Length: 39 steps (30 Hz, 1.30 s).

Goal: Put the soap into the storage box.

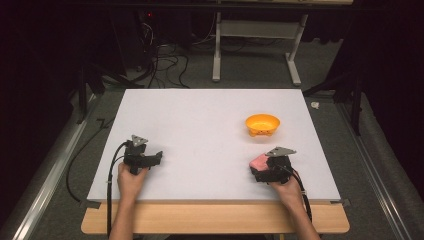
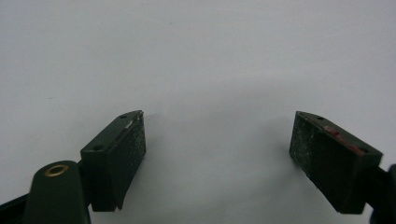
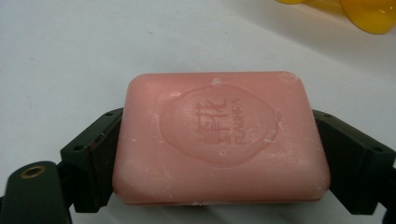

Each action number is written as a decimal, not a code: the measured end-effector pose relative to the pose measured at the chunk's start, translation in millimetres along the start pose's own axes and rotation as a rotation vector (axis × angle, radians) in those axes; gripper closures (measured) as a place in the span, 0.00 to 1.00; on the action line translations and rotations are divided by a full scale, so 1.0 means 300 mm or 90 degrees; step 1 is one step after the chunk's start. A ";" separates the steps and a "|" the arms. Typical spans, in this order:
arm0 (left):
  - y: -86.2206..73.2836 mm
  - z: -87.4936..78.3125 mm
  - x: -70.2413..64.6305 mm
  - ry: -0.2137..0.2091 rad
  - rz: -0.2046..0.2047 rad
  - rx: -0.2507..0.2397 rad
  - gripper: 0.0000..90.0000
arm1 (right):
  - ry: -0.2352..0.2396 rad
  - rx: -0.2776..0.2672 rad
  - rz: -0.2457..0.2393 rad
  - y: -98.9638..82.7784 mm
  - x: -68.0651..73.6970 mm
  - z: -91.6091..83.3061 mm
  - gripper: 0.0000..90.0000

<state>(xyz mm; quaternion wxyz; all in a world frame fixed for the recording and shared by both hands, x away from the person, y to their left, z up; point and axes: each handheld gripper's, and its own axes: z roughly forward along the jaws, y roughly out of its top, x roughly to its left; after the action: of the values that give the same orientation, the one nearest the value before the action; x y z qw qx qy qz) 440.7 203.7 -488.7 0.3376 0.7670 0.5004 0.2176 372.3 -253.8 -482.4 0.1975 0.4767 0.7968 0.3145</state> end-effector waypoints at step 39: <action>0.000 0.000 0.000 0.000 0.000 0.000 0.21 | 0.016 -0.013 0.013 0.025 0.005 -0.040 0.15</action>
<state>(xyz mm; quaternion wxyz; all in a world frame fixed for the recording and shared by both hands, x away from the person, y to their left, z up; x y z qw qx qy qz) 440.7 203.7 -488.7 0.3376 0.7668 0.5007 0.2176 368.9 -253.5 -468.7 0.1894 0.4789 0.7908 0.3308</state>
